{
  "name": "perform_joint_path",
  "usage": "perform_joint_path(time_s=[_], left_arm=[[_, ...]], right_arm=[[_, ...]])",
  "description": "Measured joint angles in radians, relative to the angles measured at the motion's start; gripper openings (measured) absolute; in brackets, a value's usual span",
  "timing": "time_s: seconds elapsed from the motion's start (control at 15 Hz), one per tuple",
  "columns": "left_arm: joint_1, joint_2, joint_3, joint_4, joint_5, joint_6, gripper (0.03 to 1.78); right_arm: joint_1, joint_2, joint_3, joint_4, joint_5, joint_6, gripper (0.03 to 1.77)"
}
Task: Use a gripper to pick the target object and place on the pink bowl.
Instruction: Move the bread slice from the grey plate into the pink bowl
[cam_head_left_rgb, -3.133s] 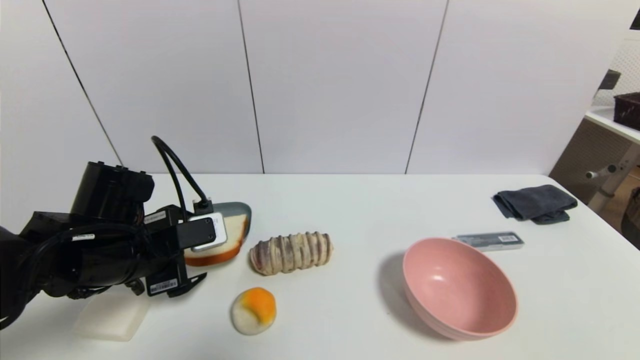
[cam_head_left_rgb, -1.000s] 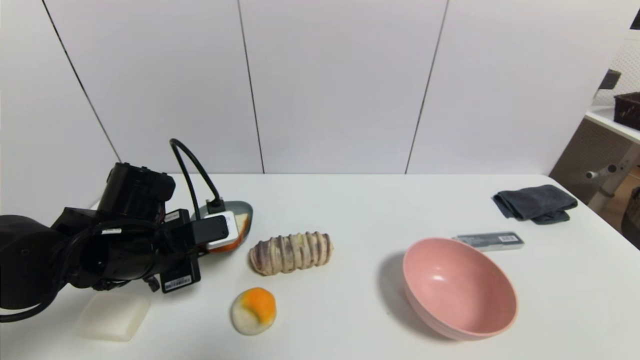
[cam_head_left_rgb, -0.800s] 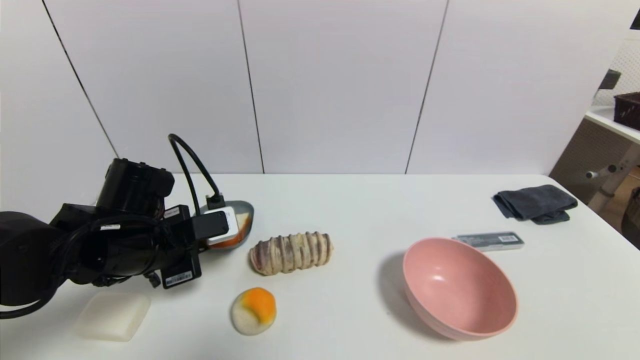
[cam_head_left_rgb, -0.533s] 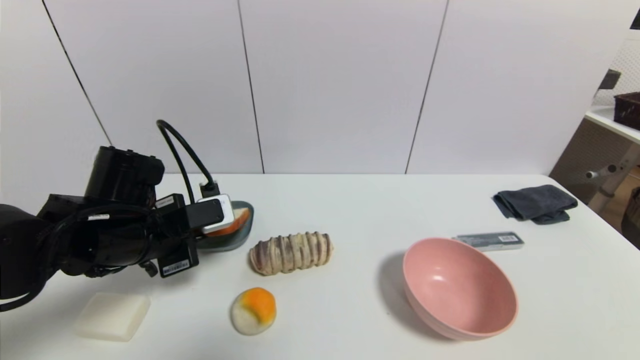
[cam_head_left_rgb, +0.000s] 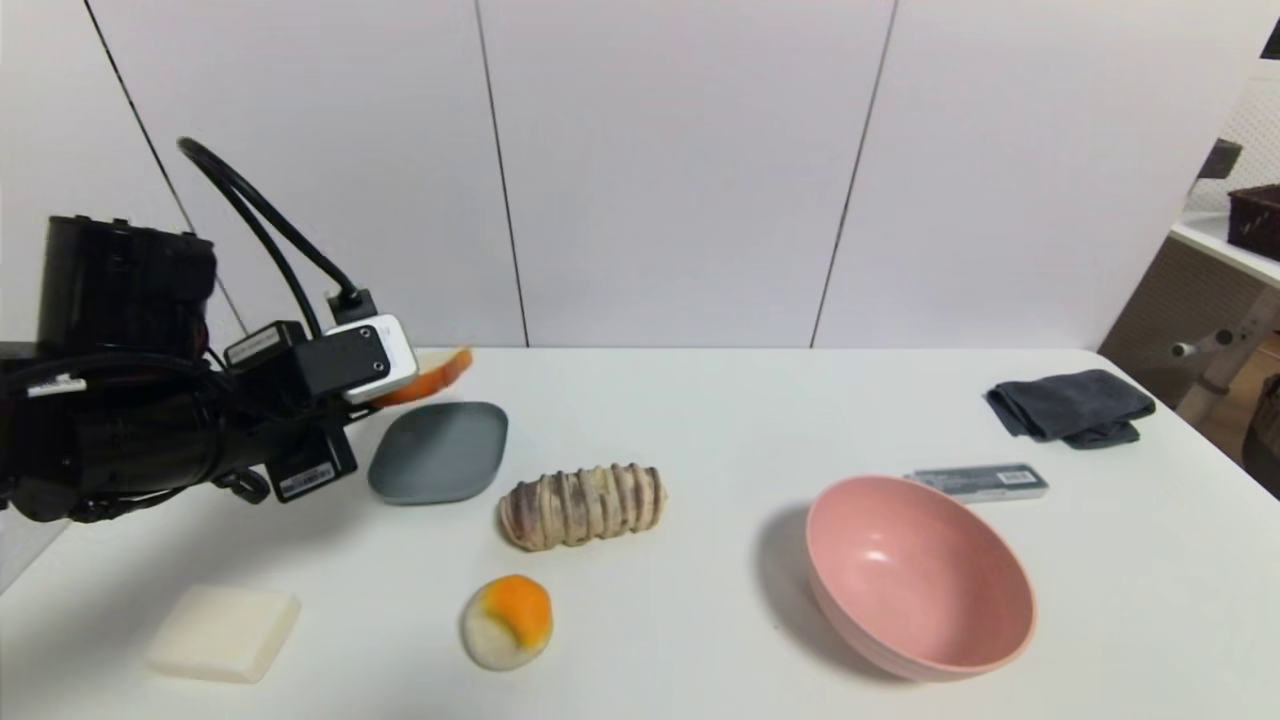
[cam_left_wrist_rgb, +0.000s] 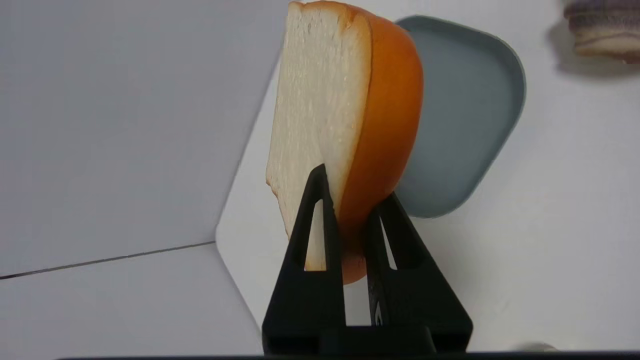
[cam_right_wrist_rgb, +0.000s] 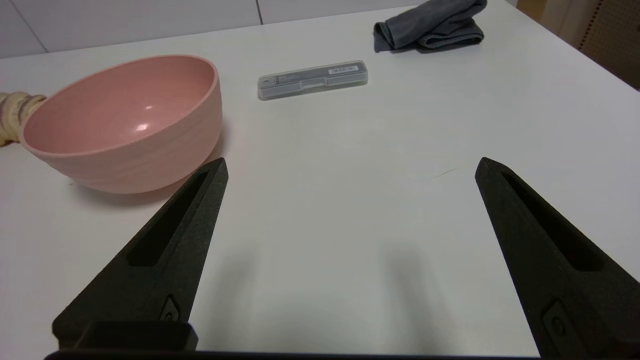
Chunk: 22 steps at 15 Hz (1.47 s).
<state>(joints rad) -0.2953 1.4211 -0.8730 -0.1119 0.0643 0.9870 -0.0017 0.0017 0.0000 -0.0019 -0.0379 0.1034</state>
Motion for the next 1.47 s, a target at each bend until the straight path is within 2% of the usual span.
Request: perform_joint_path(time_s=[0.27, 0.47, 0.6, 0.87, 1.47], left_arm=[[-0.108, -0.086, -0.071, 0.089, -0.035, -0.006, 0.20], [-0.244, -0.106, -0.116, 0.179, -0.106, -0.038, 0.20], [-0.344, -0.096, -0.147, 0.256, -0.130, -0.047, 0.20], [-0.497, 0.017, -0.236, 0.292, -0.135, -0.051, 0.20], [-0.695, 0.359, -0.542, 0.289, -0.137, -0.054, 0.20]], right_arm=[[0.000, 0.000, 0.000, 0.000, 0.000, 0.000, 1.71], [0.000, 0.000, 0.000, 0.001, 0.000, 0.000, 1.71], [0.000, 0.000, 0.000, 0.000, 0.000, 0.000, 1.71], [0.000, 0.000, 0.000, 0.001, 0.000, 0.000, 1.71], [0.000, 0.000, 0.000, 0.000, 0.000, 0.000, 1.71]])
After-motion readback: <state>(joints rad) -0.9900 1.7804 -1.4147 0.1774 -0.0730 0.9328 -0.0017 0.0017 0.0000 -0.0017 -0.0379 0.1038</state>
